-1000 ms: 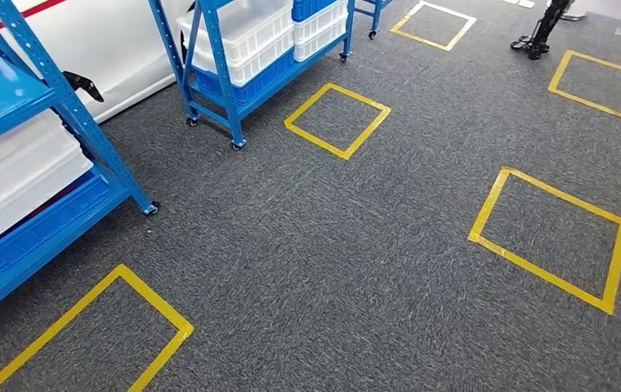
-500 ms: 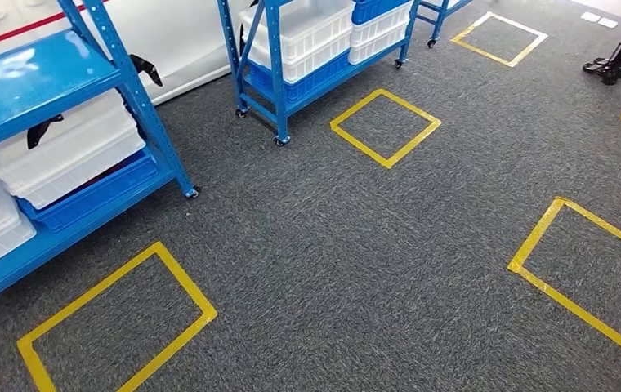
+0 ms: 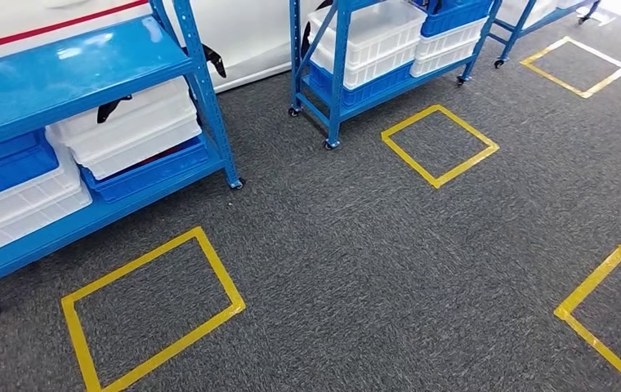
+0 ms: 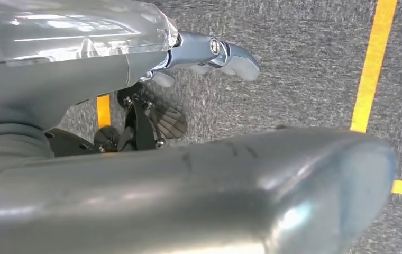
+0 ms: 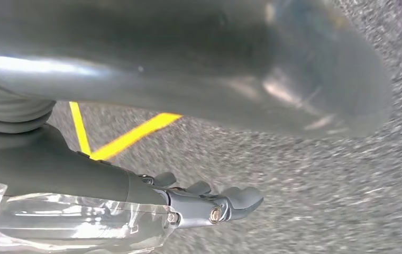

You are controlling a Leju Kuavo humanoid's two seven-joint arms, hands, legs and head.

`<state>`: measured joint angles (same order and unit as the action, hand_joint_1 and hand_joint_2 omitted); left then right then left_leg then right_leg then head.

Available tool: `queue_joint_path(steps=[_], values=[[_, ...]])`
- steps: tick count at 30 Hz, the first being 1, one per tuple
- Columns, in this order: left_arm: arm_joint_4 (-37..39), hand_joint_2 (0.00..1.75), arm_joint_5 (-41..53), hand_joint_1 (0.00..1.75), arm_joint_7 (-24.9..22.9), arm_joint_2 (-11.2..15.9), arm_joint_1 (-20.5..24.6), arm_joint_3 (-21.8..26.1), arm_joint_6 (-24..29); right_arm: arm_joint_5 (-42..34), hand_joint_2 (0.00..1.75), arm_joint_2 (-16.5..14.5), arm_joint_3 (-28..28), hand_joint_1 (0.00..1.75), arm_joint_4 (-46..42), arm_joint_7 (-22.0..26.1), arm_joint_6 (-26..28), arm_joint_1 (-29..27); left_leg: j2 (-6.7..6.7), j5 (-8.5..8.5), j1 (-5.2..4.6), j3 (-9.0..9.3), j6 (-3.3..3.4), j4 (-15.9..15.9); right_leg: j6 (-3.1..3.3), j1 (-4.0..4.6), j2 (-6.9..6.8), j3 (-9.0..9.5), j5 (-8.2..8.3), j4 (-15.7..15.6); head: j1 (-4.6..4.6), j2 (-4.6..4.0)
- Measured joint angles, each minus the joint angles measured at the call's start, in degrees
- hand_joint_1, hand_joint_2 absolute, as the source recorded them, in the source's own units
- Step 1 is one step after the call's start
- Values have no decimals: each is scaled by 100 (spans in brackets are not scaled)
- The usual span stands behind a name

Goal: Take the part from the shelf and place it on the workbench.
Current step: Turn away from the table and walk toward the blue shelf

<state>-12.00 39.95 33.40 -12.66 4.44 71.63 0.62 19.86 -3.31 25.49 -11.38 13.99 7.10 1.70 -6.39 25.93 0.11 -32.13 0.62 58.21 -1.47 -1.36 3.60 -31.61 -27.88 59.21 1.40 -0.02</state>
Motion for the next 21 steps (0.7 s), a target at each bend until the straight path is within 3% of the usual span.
queue_joint_path(steps=[2,3,5,7,9,10,12,14,16,18,19,21], values=[[0,0,26,0,-6,20,-12,-10,-36,35,0,-3,0,0,3,-5,-6,24,-108,-11,11,-32,-72,-10,38,7,-48,18,-15,-35,1,0],[0,0,39,0,-14,35,-22,-15,-42,55,0,-14,0,0,3,-11,-7,34,-93,-1,10,-41,-102,2,70,-3,-112,32,-4,-61,1,0],[0,0,65,0,-34,59,-27,-36,-52,84,0,-35,0,0,3,-18,-3,33,157,172,-9,-167,-156,261,150,-28,-260,59,12,-114,6,0],[0,0,88,0,-66,76,-14,-65,-54,109,0,-44,0,0,5,-39,2,12,479,546,6,-503,-201,959,206,-10,-419,70,-1,-127,11,0],[0,0,103,0,-109,92,-13,-85,-41,156,0,-45,0,0,8,-79,2,2,577,769,40,-818,-241,1590,219,9,-576,78,-22,-123,10,0],[0,0,110,0,-132,102,-18,-91,-33,179,0,-46,0,0,10,-97,-5,4,598,715,51,-834,-253,1621,215,11,-651,90,-35,-121,10,0],[0,0,116,0,-161,117,-24,-96,-26,211,0,-50,0,0,11,-119,-27,10,699,335,59,-517,-249,1020,189,10,-790,144,-71,-120,10,0],[0,0,113,0,-176,128,-15,-97,-25,225,0,-55,0,0,13,-120,-59,12,928,54,21,-121,-186,262,138,27,-906,203,-115,-117,10,0],[0,0,107,0,-190,137,-10,-98,-31,245,0,-56,-1,0,14,-120,-96,28,1010,24,-25,-13,-105,13,79,51,-1002,234,-143,-118,9,0],[0,0,116,0,-208,148,-22,-99,-37,269,0,-56,-2,0,14,-120,-137,65,878,3,-20,-19,-33,-23,16,52,-1073,274,-164,-134,9,1],[0,0,127,0,-220,152,-27,-100,-38,276,0,-54,-2,0,13,-120,-157,77,818,-15,-4,-3,2,-56,-16,42,-989,279,-208,-97,9,1],[0,0,152,0,-238,155,-18,-103,-37,283,0,-50,-3,0,15,-122,-181,72,701,-55,32,33,64,-112,-63,16,-655,101,-474,312,7,1]])
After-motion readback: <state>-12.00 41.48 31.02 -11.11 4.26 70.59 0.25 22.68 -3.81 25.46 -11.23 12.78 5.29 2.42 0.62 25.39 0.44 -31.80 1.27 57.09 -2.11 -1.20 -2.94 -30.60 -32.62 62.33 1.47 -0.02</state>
